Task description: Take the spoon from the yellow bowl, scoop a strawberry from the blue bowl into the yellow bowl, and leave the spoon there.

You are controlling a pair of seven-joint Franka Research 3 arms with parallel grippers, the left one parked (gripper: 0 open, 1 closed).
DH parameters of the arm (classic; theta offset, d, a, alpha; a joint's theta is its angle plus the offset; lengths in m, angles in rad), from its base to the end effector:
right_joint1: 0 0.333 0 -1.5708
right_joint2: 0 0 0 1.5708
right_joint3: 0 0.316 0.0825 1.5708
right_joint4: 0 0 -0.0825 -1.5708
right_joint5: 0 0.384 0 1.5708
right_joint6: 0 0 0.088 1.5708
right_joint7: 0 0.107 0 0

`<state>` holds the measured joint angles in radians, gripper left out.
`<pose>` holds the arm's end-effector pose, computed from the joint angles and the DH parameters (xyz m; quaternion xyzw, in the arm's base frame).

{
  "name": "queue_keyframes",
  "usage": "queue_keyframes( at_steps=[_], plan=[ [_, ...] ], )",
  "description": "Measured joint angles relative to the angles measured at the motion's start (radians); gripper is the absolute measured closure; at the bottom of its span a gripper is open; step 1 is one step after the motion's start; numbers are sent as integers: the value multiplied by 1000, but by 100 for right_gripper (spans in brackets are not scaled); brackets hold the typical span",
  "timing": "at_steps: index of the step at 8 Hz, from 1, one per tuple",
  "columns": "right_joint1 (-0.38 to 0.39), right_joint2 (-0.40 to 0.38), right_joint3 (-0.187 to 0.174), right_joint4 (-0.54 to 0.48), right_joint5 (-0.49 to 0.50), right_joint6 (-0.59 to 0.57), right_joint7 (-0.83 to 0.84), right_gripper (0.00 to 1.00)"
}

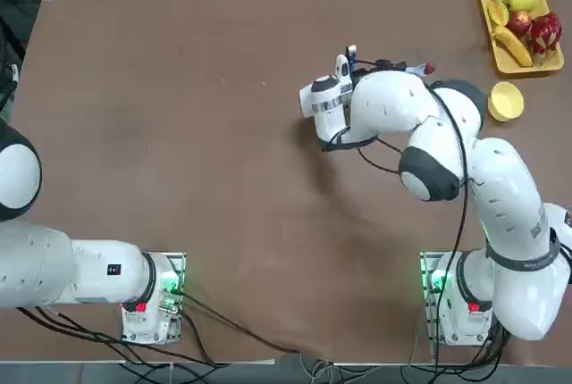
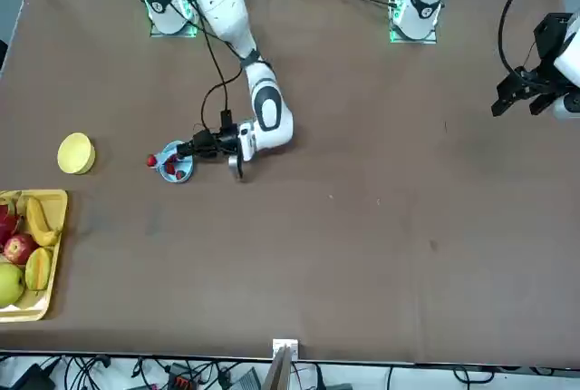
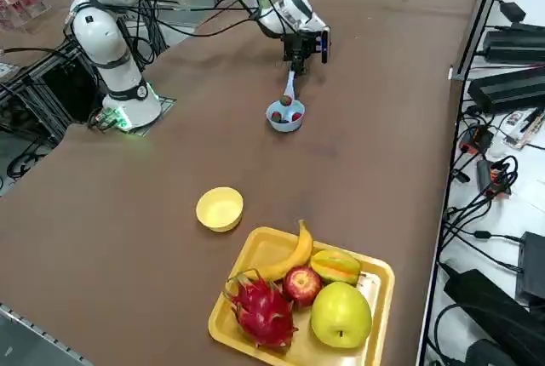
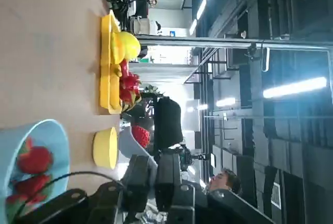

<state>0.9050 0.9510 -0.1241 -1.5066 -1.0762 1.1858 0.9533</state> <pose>0.4974 0.3450 0.1471 0.6707 0.0602 0.0910 0.7337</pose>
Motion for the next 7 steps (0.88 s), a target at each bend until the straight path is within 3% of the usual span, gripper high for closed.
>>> queue_keyframes(
  at_steps=[4, 7],
  plan=[
    [-91, -21, -74, 2, -6, -11, -12, 90],
    [-202, -59, -80, -30, -22, 16, -86, 90]
  ],
)
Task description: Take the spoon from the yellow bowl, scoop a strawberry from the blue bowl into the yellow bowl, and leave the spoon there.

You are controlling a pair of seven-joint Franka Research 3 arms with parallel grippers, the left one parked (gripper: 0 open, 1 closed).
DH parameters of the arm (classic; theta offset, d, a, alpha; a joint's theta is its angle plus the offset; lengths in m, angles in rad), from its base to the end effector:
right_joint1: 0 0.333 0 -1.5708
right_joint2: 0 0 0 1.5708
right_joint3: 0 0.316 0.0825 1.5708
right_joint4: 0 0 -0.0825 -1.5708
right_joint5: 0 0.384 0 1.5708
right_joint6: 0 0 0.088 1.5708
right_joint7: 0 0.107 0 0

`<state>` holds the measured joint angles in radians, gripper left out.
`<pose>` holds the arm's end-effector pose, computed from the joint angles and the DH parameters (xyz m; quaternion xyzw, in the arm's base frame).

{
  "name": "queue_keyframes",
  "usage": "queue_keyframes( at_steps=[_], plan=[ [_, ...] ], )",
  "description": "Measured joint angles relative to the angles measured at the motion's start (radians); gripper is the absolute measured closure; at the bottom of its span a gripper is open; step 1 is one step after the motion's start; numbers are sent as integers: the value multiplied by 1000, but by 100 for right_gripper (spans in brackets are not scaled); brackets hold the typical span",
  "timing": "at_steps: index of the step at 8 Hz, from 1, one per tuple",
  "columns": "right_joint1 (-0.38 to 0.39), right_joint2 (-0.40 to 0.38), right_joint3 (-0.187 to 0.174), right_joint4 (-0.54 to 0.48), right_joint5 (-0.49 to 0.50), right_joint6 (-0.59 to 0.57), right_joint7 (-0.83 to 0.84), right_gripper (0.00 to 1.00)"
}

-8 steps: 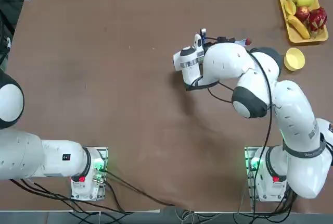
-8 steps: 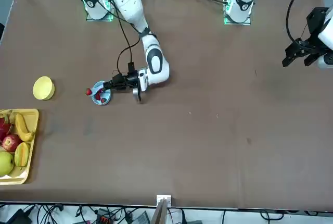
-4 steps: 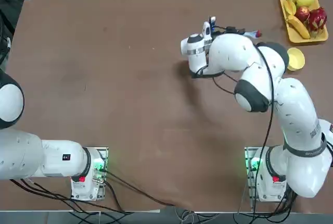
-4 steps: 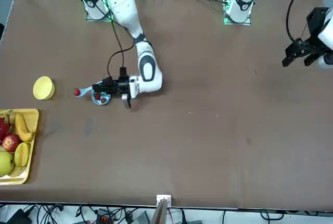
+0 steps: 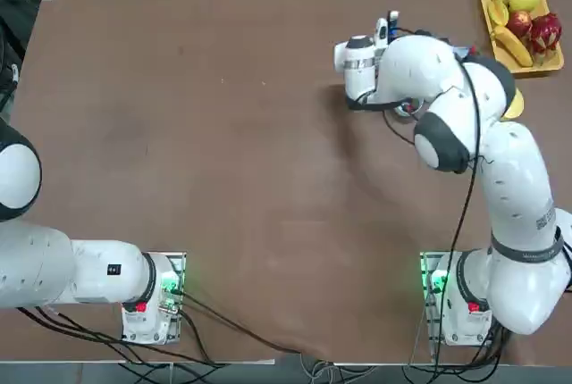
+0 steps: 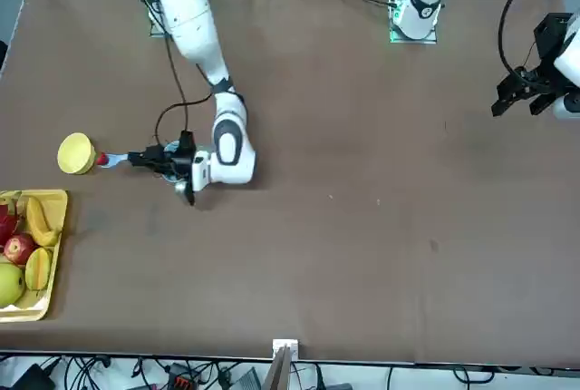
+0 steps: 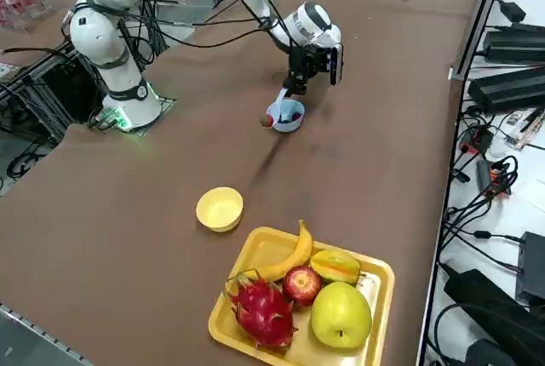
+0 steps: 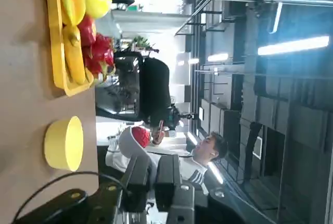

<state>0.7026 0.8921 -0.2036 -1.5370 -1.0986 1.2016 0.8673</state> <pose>0.5778 0.2041 0.1851 0.6629 -0.0122 -0.0026 0.7486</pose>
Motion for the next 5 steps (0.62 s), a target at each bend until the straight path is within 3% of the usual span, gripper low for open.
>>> queue_keyframes(
  at_steps=[3, 5],
  plan=[
    [-89, -98, -2, -105, -35, 63, -43, 90],
    [-155, -104, -3, -154, -47, 129, -43, 90]
  ],
)
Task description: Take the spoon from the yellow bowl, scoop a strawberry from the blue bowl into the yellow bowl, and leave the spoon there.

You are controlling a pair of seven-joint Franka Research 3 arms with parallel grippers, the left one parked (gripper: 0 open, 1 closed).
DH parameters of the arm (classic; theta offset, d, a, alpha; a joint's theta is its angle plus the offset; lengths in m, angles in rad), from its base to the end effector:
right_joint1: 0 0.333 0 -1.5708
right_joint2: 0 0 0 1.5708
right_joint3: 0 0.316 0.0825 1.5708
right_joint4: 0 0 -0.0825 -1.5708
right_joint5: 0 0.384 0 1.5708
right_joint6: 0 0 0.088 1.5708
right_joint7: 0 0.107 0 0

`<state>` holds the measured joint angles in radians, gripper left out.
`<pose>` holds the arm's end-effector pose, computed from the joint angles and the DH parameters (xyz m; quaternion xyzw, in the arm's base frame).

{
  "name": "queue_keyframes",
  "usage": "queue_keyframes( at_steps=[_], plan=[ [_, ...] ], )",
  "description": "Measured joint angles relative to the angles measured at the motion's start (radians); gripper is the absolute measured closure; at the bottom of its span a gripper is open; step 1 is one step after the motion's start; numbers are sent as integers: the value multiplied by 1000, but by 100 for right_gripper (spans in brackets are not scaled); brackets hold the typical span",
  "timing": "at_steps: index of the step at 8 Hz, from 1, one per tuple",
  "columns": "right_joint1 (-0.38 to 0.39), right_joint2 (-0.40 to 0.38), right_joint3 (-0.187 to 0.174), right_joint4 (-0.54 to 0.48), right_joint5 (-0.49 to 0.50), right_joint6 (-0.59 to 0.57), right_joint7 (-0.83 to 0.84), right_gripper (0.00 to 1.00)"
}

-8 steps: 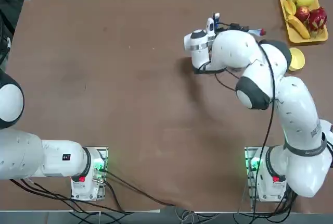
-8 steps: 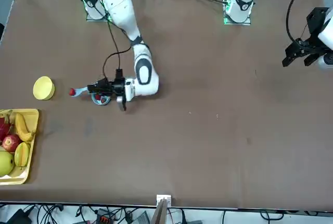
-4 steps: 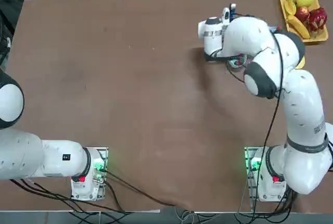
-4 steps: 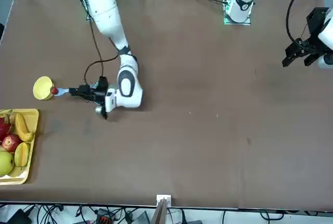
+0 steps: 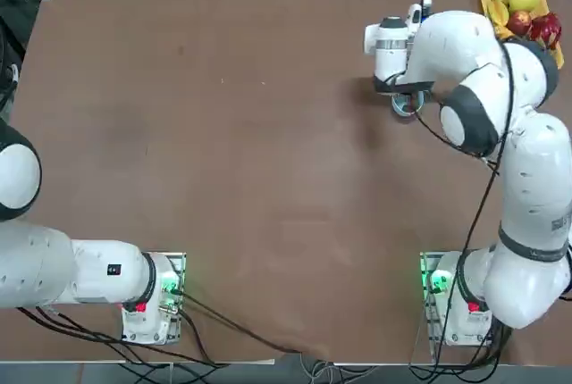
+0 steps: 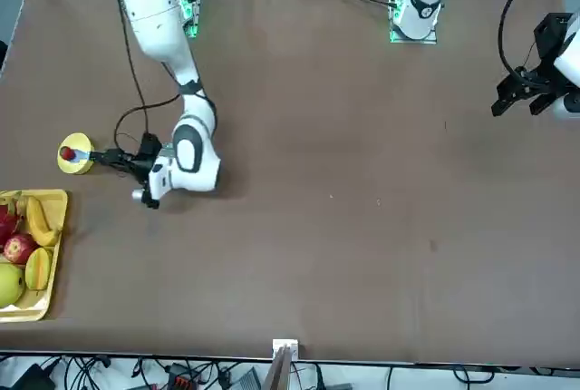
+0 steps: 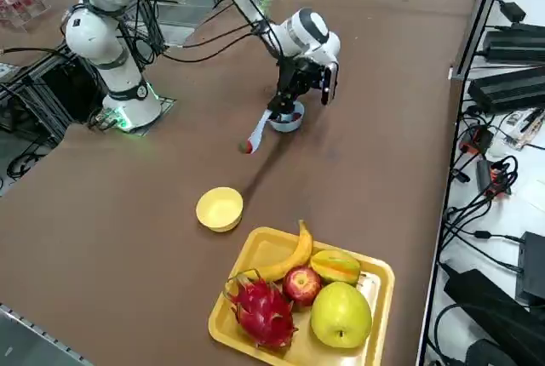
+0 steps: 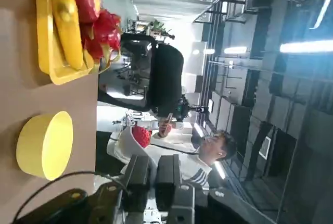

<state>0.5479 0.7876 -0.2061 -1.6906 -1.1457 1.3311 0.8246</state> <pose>0.5886 0.1024 0.1911 0.6839 -0.0021 -0.0553 0.7274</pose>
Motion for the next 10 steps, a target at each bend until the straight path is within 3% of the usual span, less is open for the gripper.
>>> queue_keyframes(
  at_steps=[5, 10],
  plan=[
    [-107, 0, 0, -68, -3, 111, -120, 90],
    [-123, -2, 9, -77, 52, 163, -398, 90]
  ],
)
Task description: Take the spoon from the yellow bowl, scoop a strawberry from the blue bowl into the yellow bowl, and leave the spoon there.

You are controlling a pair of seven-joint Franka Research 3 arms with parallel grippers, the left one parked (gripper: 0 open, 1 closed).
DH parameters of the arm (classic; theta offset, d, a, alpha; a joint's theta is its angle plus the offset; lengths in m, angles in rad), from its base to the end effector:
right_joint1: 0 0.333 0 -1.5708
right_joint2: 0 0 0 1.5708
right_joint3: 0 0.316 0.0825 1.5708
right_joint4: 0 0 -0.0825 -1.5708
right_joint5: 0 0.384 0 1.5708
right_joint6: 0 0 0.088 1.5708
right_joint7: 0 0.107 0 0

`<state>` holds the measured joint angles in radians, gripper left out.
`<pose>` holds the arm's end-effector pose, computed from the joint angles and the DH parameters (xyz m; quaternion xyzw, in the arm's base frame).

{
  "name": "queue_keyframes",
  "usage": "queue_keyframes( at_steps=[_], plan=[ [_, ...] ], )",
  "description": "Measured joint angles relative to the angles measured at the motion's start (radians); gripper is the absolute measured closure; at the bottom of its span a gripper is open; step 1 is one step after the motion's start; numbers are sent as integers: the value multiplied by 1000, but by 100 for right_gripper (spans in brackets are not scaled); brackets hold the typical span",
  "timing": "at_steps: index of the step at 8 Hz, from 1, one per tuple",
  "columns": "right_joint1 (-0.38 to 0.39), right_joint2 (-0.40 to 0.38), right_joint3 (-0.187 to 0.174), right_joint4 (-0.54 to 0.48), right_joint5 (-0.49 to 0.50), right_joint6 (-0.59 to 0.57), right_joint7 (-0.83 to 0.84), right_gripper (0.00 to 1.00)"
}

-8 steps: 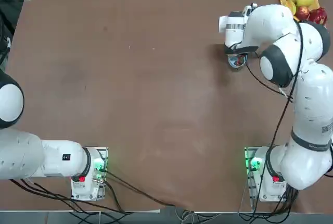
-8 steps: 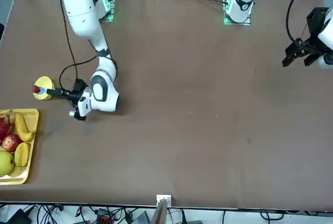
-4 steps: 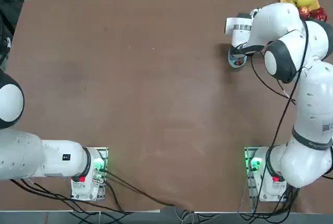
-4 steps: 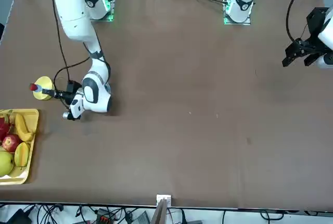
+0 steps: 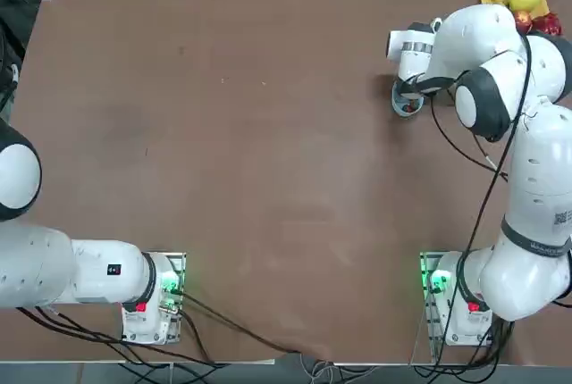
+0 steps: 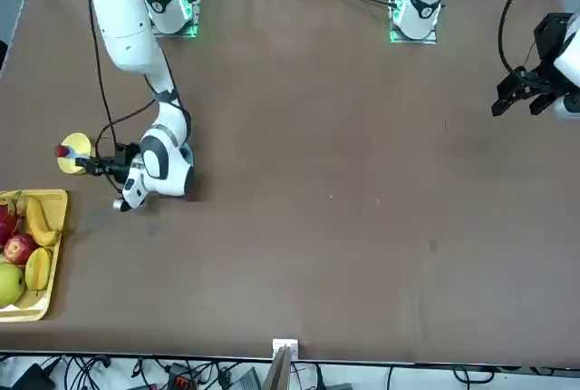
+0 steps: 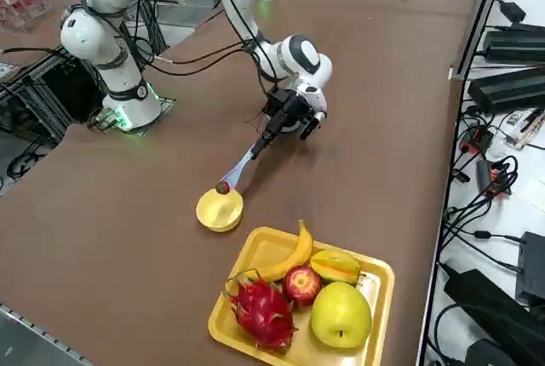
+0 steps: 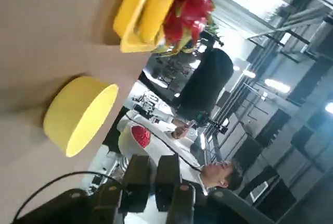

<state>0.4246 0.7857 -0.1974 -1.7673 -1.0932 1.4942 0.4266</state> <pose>0.5794 0.0367 0.1508 0.7172 0.1441 -0.2343 0.6403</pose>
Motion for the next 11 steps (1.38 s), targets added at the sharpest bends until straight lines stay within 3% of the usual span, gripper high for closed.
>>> queue_keyframes(
  at_steps=[3, 11],
  plan=[
    [-1, -13, 1, 1, 81, 39, -167, 90],
    [-44, -19, 1, 5, 87, 104, -472, 90]
  ],
)
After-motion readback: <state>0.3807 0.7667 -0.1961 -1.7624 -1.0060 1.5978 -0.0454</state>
